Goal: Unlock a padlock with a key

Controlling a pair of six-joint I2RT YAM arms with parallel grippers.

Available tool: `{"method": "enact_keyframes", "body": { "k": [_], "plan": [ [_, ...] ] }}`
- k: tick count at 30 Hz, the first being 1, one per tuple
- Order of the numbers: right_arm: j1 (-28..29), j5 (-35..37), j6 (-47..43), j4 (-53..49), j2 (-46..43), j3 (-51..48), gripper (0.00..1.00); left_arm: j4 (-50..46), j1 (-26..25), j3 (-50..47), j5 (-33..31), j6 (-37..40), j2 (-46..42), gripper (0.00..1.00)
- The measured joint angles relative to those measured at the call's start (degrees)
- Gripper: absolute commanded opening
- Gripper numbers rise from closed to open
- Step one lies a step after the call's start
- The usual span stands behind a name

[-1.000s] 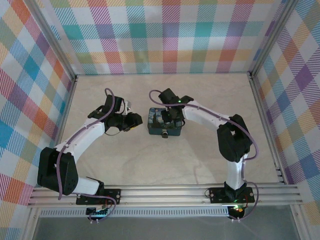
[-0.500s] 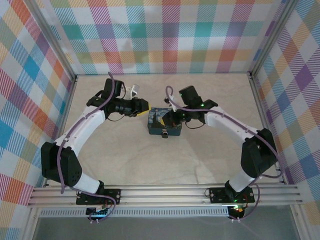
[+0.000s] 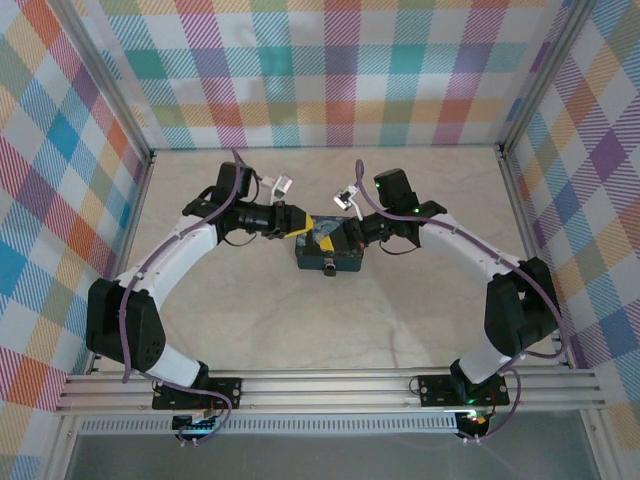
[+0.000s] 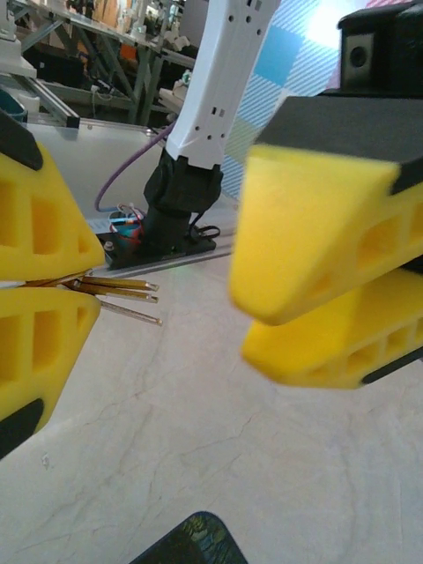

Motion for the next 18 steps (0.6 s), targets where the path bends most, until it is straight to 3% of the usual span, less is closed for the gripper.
{"method": "enact_keyframes", "body": {
  "k": [18],
  "plan": [
    [-0.3,-1.3,3.9,5.0,0.2,-0.8,0.02,8.2,-0.7,-3.9,0.1,-6.2,0.5,0.25]
  ]
}}
